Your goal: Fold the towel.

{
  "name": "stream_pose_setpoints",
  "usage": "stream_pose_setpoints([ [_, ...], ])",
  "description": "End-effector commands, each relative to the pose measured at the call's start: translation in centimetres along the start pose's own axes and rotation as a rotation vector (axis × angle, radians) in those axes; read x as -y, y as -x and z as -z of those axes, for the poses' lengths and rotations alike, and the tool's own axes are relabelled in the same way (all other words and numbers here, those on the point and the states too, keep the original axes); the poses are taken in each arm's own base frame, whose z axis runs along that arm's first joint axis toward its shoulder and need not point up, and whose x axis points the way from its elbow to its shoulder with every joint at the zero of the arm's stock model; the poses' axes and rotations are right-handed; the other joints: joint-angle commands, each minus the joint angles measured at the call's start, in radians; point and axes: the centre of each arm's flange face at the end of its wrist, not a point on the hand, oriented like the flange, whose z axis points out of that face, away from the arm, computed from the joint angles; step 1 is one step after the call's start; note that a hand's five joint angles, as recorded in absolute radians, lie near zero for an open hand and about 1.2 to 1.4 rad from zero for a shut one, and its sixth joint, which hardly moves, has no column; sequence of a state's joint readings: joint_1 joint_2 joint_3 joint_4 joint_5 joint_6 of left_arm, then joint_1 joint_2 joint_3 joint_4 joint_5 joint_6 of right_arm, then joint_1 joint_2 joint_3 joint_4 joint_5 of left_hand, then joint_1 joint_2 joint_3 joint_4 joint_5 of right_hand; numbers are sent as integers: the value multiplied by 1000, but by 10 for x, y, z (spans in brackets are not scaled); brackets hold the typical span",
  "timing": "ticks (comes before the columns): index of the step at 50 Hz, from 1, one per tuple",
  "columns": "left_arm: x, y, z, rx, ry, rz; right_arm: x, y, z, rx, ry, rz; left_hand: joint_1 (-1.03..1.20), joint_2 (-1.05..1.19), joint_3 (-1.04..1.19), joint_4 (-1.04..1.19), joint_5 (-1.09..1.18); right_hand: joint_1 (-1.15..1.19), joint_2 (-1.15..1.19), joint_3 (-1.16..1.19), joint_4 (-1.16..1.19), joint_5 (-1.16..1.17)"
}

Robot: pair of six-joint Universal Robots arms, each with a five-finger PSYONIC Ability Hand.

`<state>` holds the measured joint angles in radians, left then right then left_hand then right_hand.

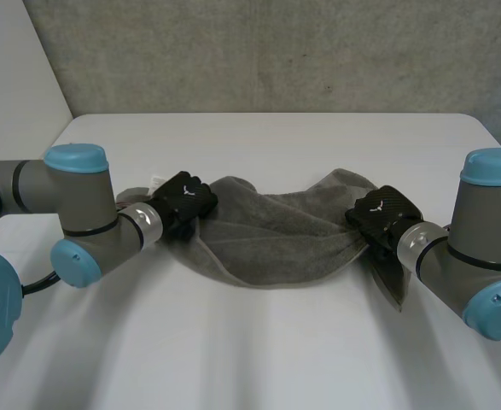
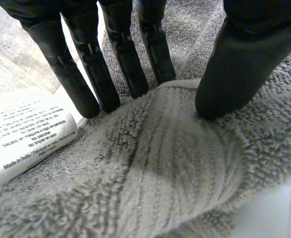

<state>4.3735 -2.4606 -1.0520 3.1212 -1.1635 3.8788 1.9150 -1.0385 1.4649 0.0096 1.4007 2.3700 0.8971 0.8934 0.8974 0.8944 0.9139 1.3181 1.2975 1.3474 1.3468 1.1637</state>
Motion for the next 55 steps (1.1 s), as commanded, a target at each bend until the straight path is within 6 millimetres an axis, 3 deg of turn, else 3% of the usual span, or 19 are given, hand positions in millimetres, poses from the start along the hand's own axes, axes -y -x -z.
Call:
stream_pose_setpoints([
  [1,-4,3,1,3,10,0,0,1,0,1,-1,1,50,53,49,52,-142,78,99,49,49,58],
  [4,-3,3,1,5,10,-1,0,1,0,1,-1,3,153,157,153,156,-38,78,99,49,49,58],
  [6,-2,7,2,30,19,-3,0,1,0,1,-1,3,480,484,480,483,289,78,99,49,49,58],
  [12,13,27,10,144,38,-8,2,-7,-1,-24,-3,-2,499,503,499,502,308,78,99,49,49,58],
  [14,27,37,19,205,19,9,6,-11,1,-36,-15,-4,499,503,499,502,308,78,99,49,49,58],
  [17,49,52,32,275,-58,62,20,-26,9,-81,-59,-6,499,503,499,502,308,78,99,49,49,58],
  [18,49,53,32,275,-58,62,33,-40,20,-124,-94,0,499,503,499,502,308,78,99,49,49,58],
  [19,64,61,43,311,-110,97,33,-40,20,-125,-94,0,499,503,499,502,308,78,99,49,49,58],
  [20,79,70,55,348,-160,135,46,-53,31,-168,-128,7,499,503,499,502,308,78,99,49,49,58],
  [24,104,83,78,411,-253,212,81,-85,61,-271,-243,-10,499,503,499,502,308,78,99,49,49,58],
  [28,122,94,102,463,-319,272,99,-97,80,-266,-299,-30,499,503,499,502,308,78,99,49,49,58],
  [29,135,97,119,484,-358,293,107,-103,93,-248,-314,-37,499,503,499,502,308,78,99,49,49,58],
  [30,140,98,129,494,-376,301,108,-103,93,-247,-314,-37,499,503,499,502,308,78,99,49,49,58],
  [32,142,98,137,500,-382,306,113,-109,109,-193,-282,-54,499,503,499,502,308,78,99,49,49,58],
  [38,125,79,139,451,-306,333,108,-105,114,-86,-213,-86,499,503,499,502,308,78,99,49,49,58],
  [43,110,65,136,408,-231,357,92,-99,97,-4,-150,-114,499,503,499,502,308,78,99,49,49,58],
  [47,82,54,114,355,-126,391,80,-90,74,39,-107,-96,499,503,499,502,308,78,99,49,49,58],
  [51,78,61,99,358,-118,369,78,-85,57,55,-103,-64,499,503,499,502,308,78,99,49,49,58],
  [55,84,82,81,396,-164,319,94,-83,31,-15,-164,-18,499,503,499,502,308,78,99,49,49,58],
])
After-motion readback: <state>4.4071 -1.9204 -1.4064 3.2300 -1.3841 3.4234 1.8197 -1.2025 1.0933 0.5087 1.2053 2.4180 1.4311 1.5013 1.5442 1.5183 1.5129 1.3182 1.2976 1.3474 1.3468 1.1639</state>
